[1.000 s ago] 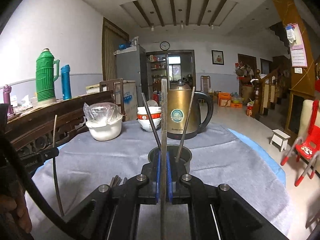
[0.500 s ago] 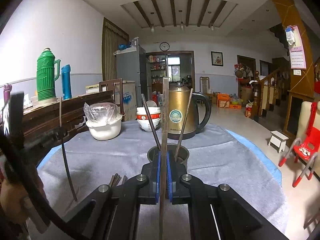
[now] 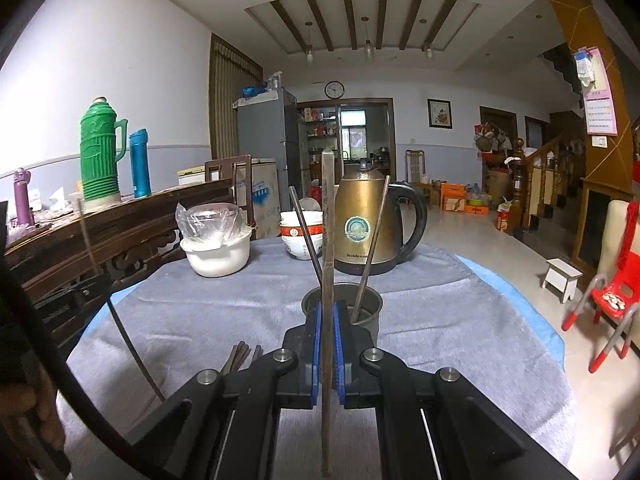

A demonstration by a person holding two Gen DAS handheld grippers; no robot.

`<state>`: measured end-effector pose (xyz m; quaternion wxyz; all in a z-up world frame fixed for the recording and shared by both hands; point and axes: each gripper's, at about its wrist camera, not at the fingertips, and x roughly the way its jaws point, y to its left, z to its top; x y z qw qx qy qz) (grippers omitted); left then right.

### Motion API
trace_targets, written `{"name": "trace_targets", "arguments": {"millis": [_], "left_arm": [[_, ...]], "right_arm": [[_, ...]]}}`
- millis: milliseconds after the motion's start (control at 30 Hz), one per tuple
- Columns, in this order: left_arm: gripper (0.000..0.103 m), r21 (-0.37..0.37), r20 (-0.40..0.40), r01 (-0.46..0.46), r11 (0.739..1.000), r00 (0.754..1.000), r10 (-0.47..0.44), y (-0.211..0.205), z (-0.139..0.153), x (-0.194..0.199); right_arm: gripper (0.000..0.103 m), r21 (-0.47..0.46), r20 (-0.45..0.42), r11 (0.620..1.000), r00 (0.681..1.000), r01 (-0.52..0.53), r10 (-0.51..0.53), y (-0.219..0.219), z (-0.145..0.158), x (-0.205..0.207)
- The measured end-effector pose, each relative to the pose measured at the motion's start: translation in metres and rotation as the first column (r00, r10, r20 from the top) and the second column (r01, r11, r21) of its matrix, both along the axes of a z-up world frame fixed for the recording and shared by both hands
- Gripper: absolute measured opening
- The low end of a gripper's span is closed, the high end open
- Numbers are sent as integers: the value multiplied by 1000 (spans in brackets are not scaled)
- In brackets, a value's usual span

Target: Organize utensils

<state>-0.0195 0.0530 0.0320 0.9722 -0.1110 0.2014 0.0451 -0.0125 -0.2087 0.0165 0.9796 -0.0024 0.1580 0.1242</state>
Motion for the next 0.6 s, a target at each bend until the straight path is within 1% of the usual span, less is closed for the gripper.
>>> {"name": "trace_targets", "arguments": {"millis": [133,267,433,600], "left_arm": [[5,-31,-30,30,999,999,-31,2,0,-17],[5,-64,-57,33,997,998,-37,6,-1,-26],[5,-102,-73,28,994,997,-36,14,-1,-26],[5,-146,-84,33,989,995,-45,18,1,-20]], "right_arm": [[6,6,-12,1000,1000,-7,7,-3,2,-6],[6,8,-21,1000,1000,-11,12,-5,4,-13],[6,11,-29,1000,1000,-11,12,-8,4,-17],[6,48,-39,999,999,2,0,-15,7,-12]]}}
